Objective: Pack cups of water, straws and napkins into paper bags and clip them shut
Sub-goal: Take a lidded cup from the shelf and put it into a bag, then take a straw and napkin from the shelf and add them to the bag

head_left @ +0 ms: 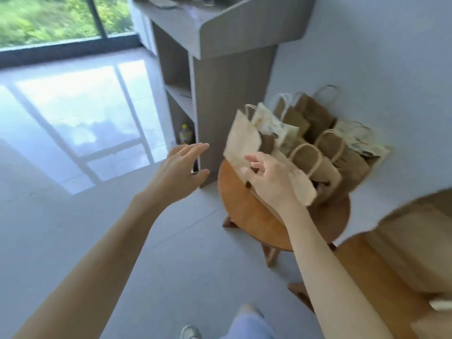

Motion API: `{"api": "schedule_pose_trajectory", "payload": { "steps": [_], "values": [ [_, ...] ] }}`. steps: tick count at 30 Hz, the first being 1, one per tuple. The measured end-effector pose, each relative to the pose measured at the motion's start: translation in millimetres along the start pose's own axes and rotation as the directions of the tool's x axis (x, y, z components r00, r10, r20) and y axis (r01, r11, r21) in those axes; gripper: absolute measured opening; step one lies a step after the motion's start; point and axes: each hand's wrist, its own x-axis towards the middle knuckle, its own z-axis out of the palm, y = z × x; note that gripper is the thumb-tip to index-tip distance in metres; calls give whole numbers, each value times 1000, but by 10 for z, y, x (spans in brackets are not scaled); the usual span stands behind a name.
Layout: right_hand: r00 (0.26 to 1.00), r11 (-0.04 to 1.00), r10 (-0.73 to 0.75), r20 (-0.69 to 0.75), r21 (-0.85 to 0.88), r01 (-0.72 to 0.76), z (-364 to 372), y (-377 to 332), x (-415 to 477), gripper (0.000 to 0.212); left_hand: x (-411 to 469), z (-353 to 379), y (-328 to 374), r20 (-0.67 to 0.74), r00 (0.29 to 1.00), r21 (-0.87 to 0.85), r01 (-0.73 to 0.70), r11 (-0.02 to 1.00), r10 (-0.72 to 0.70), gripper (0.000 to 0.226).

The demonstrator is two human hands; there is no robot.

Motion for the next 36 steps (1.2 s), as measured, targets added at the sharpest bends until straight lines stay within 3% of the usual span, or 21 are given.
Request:
{"api": "schedule_pose_trajectory", "payload": {
  "steps": [9, 18, 23, 30, 36],
  "values": [
    [985, 989, -146, 95, 47, 142, 1023, -553, 1708, 30, 1009, -514, -1275, -105, 987, -16, 122, 992, -123, 52],
    [954, 956, -281, 105, 122, 268, 1475, -1234, 3785, 34, 2476, -1274, -2189, -188, 955, -9, 234, 972, -232, 51],
    [956, 961, -269, 113, 89, 260, 1777, -1413, 4596, 34, 3165, -1436, -2740, -165, 953, -47, 249, 967, -254, 51],
    [976, 976, -219, 13, -9, 220, 2283, -1550, 5801, 34, 4381, -1510, -3812, -106, 987, -78, 110, 991, -118, 47],
    [974, 985, -155, -163, -98, 141, 2430, -1869, 6921, 27, 5687, -1875, -4523, -41, 997, -50, -72, 996, 70, 44]
  ]
}}
